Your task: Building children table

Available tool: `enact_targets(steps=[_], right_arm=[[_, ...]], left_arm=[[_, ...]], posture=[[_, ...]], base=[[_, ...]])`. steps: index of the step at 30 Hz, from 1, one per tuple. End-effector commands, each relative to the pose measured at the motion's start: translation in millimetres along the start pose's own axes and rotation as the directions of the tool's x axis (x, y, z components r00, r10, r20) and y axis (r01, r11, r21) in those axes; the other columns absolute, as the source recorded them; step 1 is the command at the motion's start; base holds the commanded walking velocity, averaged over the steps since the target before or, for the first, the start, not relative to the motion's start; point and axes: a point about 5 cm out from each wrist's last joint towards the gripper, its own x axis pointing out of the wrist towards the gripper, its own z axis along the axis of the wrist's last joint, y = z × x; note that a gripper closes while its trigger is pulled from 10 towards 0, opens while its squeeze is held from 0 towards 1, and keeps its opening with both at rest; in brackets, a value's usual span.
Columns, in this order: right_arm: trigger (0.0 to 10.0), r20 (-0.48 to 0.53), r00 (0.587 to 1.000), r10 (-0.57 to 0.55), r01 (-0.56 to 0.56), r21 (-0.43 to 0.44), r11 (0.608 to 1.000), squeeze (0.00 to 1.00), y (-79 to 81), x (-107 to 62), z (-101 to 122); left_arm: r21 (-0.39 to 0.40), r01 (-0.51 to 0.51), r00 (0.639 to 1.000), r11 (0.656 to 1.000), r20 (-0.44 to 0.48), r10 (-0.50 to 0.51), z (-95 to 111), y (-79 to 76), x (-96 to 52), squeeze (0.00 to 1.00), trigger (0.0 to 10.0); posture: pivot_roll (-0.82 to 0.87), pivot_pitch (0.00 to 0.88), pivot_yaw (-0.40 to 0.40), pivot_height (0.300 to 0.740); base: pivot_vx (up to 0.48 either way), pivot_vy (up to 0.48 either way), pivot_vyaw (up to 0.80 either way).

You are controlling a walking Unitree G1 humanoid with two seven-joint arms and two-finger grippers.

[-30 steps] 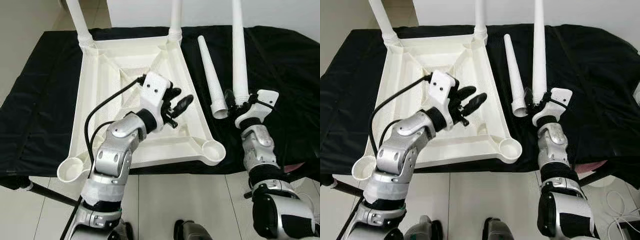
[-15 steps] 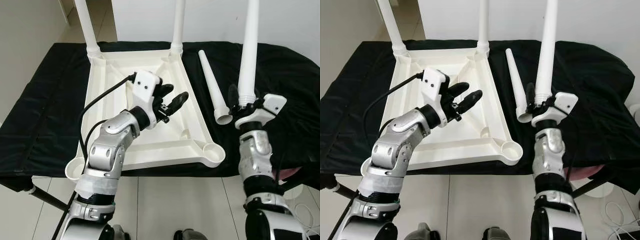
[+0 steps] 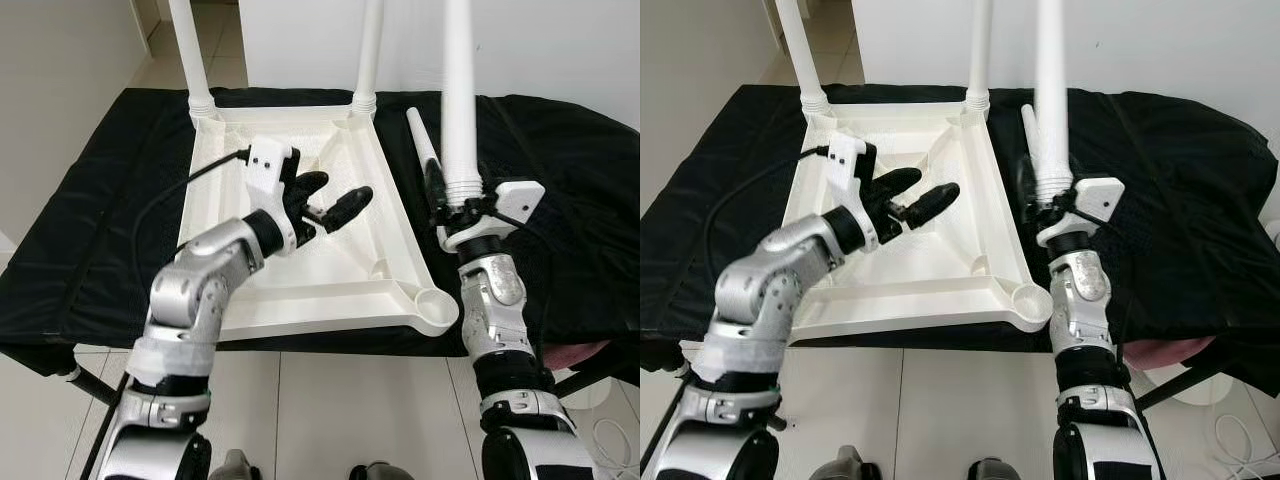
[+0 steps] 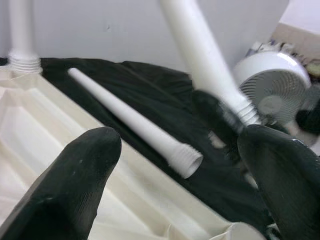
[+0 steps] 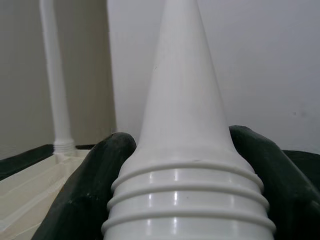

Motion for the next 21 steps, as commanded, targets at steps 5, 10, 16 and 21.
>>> enact_targets(steps=[5, 10, 16, 21], right_arm=[[10.0, -0.013, 0.994, 0.108, -0.108, -0.005, 0.994, 0.0, 20.1, -1.9, -2], [10.0, -0.021, 0.979, 0.204, -0.204, 0.0, 0.979, 0.0, 37.1, -6.4, -2], [10.0, -0.022, 0.964, 0.266, -0.266, -0.001, 0.964, 0.0, 46.2, -9.0, 0], [10.0, -0.019, 0.955, 0.296, -0.296, 0.001, 0.955, 0.0, 54.8, -11.2, 1]], left_arm=[[-0.106, 0.193, 0.979, 0.975, -0.037, -0.198, 4, -7.8, 7.4, 0.0, 10.0], [-0.163, 0.19, 0.978, 0.968, -0.058, -0.201, 11, -2.4, 12.6, 0.0, 10.0], [-0.194, 0.184, 0.975, 0.964, -0.088, -0.204, 11, 1.6, 15.1, 0.0, 10.0], [-0.187, 0.157, 0.975, 0.97, -0.126, -0.182, 9, 6.0, 17.8, 0.0, 10.0]], posture=[[-0.07, 0.0, -0.006, 0.74], [-0.08, 0.0, -0.012, 0.74], [-0.08, 0.0, -0.016, 0.74], [-0.08, 0.0, -0.018, 0.74]], base=[[0.0, 0.0, 0.0], [0.0, 0.0, 0.0], [0.0, 0.0, 0.0], [0.0, 0.0, 0.0]])
